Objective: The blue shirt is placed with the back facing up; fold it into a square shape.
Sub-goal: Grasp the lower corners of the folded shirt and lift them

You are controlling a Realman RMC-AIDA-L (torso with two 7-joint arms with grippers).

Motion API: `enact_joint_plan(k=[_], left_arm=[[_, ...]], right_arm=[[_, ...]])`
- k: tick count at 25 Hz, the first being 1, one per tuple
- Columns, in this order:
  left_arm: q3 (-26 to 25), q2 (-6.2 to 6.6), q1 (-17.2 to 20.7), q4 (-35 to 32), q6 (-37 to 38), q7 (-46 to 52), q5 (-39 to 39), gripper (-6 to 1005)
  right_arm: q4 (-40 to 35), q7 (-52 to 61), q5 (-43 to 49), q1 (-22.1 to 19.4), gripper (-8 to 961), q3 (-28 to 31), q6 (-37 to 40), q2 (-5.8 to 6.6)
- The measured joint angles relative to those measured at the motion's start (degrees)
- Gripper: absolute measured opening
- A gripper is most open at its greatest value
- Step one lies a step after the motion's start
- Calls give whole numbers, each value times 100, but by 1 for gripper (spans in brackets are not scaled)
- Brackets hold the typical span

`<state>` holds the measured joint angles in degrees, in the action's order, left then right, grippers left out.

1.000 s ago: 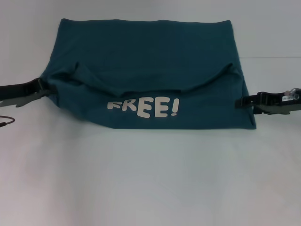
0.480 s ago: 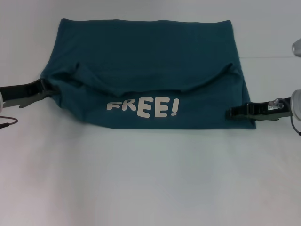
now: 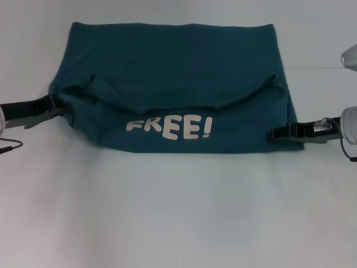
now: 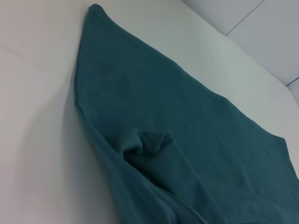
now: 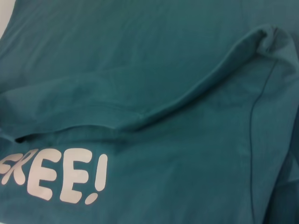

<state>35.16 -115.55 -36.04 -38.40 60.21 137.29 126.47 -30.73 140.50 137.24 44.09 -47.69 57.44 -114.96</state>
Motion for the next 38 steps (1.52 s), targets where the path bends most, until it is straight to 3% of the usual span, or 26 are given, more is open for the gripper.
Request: enact_joint_plan(k=[7, 9, 15, 20, 27, 35, 38], left_arm=[[0, 4, 0, 0, -13, 0, 4, 36], [0, 5, 0, 0, -13, 0, 13, 36], [10, 17, 17, -10, 145, -14, 42, 36], [0, 84, 120, -234, 889, 49, 197, 35], [-42, 189, 501, -959, 2557, 460, 603, 35], [-204, 215, 970, -1581, 4313, 348, 820, 36], [-262, 199, 1068, -1696, 4669, 301, 1082, 36]], right_arm=[[-22, 42, -5, -34, 516, 16, 9, 16], [-22, 50, -8, -36, 272, 21, 18, 26], [-99, 57, -15, -68, 152, 49, 269, 70], [-783, 208, 9, -322, 52, 251, 1367, 157], [-1512, 368, 27, -747, 39, 308, 2943, 400], [-1365, 24, 56, -1077, 39, 329, 4025, 715], [-1310, -38, 70, -1176, 39, 359, 4321, 768]])
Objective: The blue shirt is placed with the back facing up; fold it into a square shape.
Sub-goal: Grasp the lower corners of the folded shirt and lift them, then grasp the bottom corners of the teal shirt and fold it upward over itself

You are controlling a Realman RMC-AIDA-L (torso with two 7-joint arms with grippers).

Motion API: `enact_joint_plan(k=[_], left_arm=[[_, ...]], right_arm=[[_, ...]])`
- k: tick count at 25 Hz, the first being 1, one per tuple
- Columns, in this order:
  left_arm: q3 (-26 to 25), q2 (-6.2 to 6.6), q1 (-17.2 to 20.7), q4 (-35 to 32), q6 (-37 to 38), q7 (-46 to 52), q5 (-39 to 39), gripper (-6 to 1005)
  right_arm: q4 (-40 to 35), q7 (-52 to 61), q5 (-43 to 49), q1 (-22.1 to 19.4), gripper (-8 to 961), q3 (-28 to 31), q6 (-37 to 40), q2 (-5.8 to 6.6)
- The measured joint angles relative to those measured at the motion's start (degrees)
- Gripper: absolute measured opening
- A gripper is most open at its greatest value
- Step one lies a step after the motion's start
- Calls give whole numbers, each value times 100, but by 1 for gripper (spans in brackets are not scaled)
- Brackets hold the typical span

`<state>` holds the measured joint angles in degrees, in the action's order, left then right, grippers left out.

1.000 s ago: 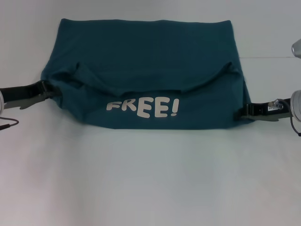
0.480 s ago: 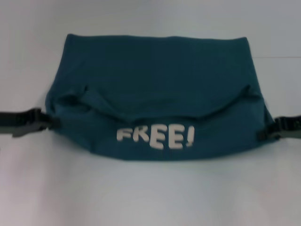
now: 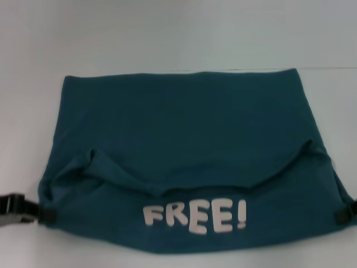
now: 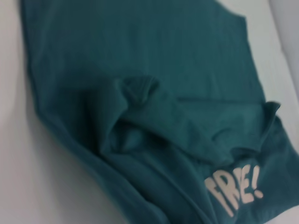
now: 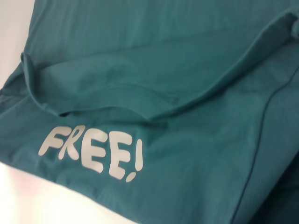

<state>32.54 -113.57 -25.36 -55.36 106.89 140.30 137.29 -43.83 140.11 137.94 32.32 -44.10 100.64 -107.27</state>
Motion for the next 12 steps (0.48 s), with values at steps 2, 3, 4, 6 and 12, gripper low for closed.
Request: enact_joint_plan(k=[2, 3, 4, 6, 12], left_arm=[[-3, -23, 56, -50, 155, -2, 119, 36], [-8, -30, 75, -64, 223, -3, 160, 36], [-12, -34, 85, -66, 291, -3, 186, 35], [-15, -36, 94, -83, 429, -10, 265, 35], [21, -66, 98, -115, 781, -208, 437, 35]], right_arm=[[1, -104, 2, -75, 38, 49, 249, -2], [2, -163, 4, -109, 38, 73, 354, -10], [6, -208, 8, -135, 38, 90, 435, -22], [10, -255, 28, -182, 38, 89, 526, -42], [-3, -476, 99, -236, 38, 302, 698, -79]])
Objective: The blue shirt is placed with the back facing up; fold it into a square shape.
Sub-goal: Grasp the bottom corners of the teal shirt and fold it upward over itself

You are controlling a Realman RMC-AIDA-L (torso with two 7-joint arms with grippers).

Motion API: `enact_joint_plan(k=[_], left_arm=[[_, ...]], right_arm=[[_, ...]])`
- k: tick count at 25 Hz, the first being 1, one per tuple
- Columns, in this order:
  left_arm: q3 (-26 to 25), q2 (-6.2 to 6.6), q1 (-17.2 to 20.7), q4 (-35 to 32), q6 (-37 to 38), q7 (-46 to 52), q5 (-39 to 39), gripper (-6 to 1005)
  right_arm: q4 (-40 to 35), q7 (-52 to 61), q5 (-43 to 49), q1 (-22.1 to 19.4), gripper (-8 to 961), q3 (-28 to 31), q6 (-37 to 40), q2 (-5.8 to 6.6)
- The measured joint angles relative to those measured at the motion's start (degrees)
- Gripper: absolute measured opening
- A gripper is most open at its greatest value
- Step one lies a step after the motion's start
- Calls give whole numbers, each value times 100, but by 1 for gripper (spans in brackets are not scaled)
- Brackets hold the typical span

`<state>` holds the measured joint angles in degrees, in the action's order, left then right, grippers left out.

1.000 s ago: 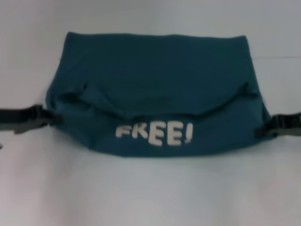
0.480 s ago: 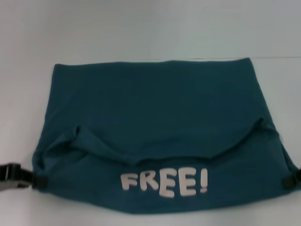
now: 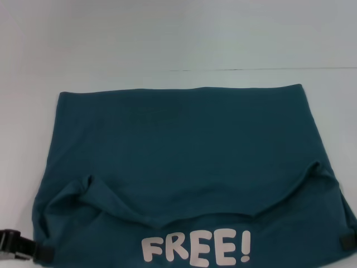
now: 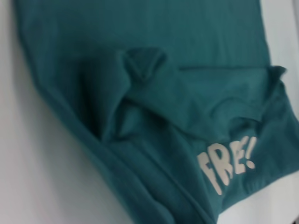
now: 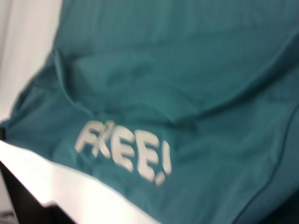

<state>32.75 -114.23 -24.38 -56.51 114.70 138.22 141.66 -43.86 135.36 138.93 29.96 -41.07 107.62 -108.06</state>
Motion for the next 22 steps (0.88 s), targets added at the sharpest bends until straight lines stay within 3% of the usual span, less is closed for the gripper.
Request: enact_joint_plan(k=[4, 8, 11, 16, 22], left_arm=[[-426, 67, -132, 20, 92, -211, -213, 34], [-868, 287, -581, 458, -285, -66, -265, 34], [-908, 364, -883, 740, -774, 233, -266, 34], [-888, 357, -1329, 951, -1546, 540, -274, 35], [-524, 345, -1747, 1337, -2798, 828, -227, 36]], right_arm=[[-10, -296, -50, 109, 38, 773, -11, 65], [13, -328, -96, 331, 38, 1436, -506, 91], [105, -211, -184, 442, 38, 1708, -1115, 36], [287, -162, -663, 535, 38, 1753, -1990, -73], [295, -23, -812, 706, 37, 1627, -3114, -306]])
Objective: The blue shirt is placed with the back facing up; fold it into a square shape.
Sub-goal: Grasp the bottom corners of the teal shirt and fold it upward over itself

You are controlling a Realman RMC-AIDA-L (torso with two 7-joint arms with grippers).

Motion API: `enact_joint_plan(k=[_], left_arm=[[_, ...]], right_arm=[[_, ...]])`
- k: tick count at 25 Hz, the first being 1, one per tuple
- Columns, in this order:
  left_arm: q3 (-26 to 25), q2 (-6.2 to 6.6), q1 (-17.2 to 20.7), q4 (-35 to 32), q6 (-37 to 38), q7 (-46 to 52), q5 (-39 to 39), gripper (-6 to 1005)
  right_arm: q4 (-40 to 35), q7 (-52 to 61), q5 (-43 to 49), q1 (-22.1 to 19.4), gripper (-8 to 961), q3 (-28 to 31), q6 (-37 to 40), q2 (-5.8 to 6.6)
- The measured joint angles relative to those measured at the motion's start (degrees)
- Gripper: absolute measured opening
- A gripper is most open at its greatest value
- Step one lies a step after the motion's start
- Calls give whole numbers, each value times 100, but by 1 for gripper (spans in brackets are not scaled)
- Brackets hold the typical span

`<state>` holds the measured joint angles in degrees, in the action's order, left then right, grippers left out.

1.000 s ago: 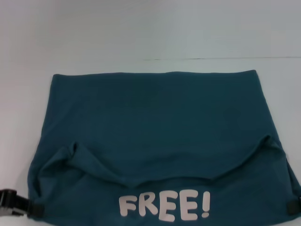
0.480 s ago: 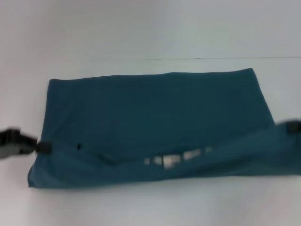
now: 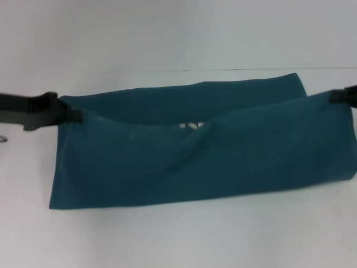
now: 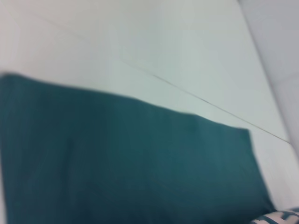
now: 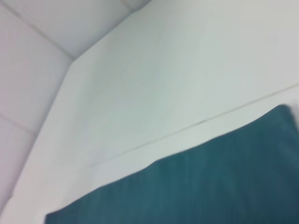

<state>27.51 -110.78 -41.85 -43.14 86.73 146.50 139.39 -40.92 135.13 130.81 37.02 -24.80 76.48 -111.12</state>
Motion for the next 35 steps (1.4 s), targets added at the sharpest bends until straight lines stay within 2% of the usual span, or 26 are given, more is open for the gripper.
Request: enact_joint_plan(k=[3, 9, 14, 18, 23, 30, 35], left_arm=[[440, -35, -122, 69, -767, 271, 1, 35], [698, -80, -348, 348, -1719, 340, 2, 34], [1150, -219, -421, 458, -2492, 320, 35, 35], [1233, -319, -437, 551, -3043, 331, 39, 35], [1240, -352, -444, 741, -3517, 343, 36, 35], [1252, -403, -493, 786, -3789, 346, 36, 36], [1246, -414, -466, 814, -3913, 400, 36, 36]], right_arm=[[3, 45, 3, 140, 37, -210, -597, -99], [50, 120, -3, 420, 37, -671, -1711, -250], [397, 121, 9, 686, 37, -1179, -2791, -322], [753, 122, 16, 858, 39, -1622, -3535, -330], [1031, 110, 15, 992, 47, -1879, -4238, -333], [1295, 95, 14, 1234, 60, -2239, -4859, -353], [1372, 106, 14, 1352, 70, -2345, -4980, -362]])
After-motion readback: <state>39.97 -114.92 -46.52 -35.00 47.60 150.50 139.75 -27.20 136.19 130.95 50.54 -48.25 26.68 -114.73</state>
